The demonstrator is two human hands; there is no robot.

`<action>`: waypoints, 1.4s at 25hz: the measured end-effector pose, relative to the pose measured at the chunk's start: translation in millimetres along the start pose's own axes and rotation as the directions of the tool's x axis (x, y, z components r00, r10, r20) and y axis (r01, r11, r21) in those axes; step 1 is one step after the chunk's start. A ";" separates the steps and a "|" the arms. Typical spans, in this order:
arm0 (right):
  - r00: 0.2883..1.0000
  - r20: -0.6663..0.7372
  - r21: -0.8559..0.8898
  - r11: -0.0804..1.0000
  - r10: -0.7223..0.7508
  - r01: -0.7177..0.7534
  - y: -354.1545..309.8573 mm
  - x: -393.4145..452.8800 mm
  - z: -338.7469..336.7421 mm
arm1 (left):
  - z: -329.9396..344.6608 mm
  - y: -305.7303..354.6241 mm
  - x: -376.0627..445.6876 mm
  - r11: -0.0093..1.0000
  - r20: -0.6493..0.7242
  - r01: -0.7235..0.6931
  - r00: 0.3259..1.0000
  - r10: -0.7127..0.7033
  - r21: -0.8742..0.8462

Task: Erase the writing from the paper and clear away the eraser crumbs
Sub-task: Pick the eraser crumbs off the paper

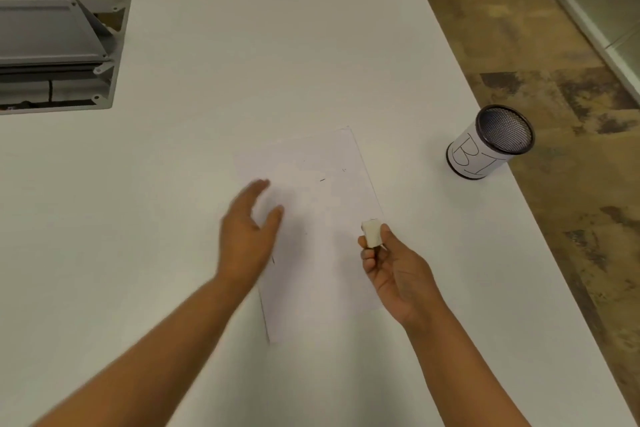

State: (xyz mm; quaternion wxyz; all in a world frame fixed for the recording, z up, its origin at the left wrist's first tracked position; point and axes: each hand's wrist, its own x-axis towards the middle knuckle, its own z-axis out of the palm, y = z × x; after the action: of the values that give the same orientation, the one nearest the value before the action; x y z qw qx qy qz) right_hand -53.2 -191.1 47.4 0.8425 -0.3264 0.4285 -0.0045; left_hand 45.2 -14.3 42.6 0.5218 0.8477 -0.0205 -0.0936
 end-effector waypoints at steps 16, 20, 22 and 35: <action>0.897 0.020 -0.819 0.507 -0.441 0.268 16.4 2.3 16.1 | 64.5 53.4 -44.0 0.971 0.071 0.231 0.971 -0.226 -0.063; 0.876 0.082 -0.821 0.466 -0.474 0.329 14.5 0.1 16.4 | 67.3 58.9 -50.8 0.958 0.190 0.258 0.954 -0.231 -0.127; 0.879 0.065 -0.810 0.489 -0.473 0.323 8.5 1.0 14.2 | 65.1 63.7 -54.6 0.952 0.123 0.230 0.970 -0.208 -0.204; 0.872 0.059 -0.778 0.525 -0.487 0.346 18.1 -5.9 10.8 | 52.8 53.9 -56.9 0.904 0.261 0.362 0.917 -0.302 -0.227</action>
State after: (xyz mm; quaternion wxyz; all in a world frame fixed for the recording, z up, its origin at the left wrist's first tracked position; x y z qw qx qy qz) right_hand -54.1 -169.2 46.1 0.5571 -0.7436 0.3662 -0.0507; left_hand -16.9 -77.7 75.2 0.6032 0.7438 0.0805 -0.2765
